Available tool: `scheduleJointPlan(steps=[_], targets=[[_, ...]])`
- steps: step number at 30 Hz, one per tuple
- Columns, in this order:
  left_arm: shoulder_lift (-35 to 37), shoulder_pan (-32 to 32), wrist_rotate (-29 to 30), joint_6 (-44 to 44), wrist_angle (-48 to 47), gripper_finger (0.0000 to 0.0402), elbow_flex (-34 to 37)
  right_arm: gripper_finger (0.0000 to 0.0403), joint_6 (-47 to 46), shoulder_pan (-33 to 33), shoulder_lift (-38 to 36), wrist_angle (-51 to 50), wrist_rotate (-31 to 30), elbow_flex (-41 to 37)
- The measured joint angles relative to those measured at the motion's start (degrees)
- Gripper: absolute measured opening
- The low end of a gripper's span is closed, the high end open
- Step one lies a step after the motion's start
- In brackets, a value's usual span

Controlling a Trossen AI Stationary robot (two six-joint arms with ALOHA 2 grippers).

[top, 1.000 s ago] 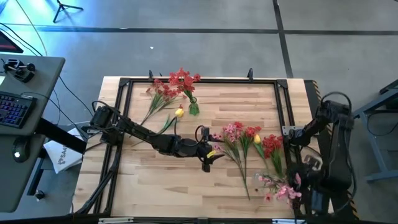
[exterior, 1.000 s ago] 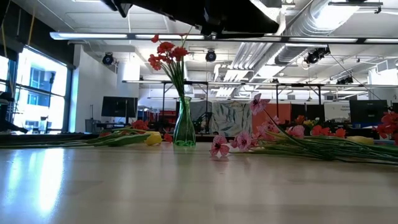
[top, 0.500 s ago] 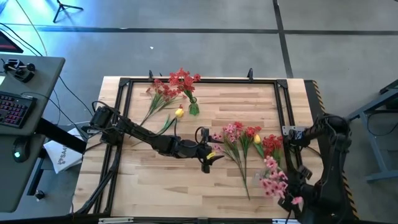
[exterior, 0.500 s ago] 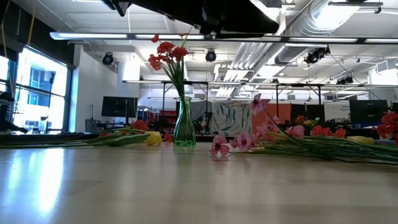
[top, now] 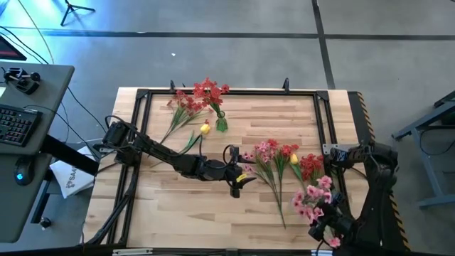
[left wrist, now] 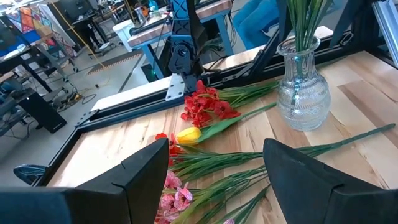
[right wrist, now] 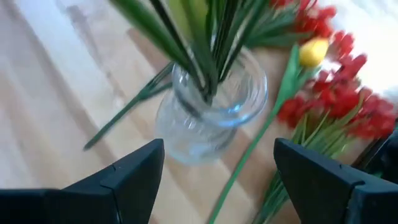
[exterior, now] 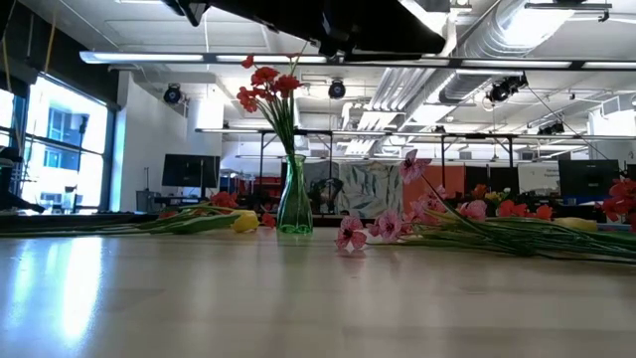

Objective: Sort flowers into vase by color
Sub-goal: Move the transparent vase to the top of the table

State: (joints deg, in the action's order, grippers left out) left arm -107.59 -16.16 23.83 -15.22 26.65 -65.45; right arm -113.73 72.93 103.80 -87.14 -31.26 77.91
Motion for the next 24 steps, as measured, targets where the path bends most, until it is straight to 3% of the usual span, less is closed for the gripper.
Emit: scheduleJointPlan(steps=[13, 24], targets=[[0.0, 0.0, 0.0, 0.1, 0.0, 0.0247, 0.0, 0.0297, -4.3, -0.9, 5.7, -0.1, -5.4, -0.1], [0.0, 0.0, -0.1, 0.1, 0.0, 0.0247, 0.0, 0.0255, -4.8, -3.1, 4.3, 8.0, -11.1, -9.3]])
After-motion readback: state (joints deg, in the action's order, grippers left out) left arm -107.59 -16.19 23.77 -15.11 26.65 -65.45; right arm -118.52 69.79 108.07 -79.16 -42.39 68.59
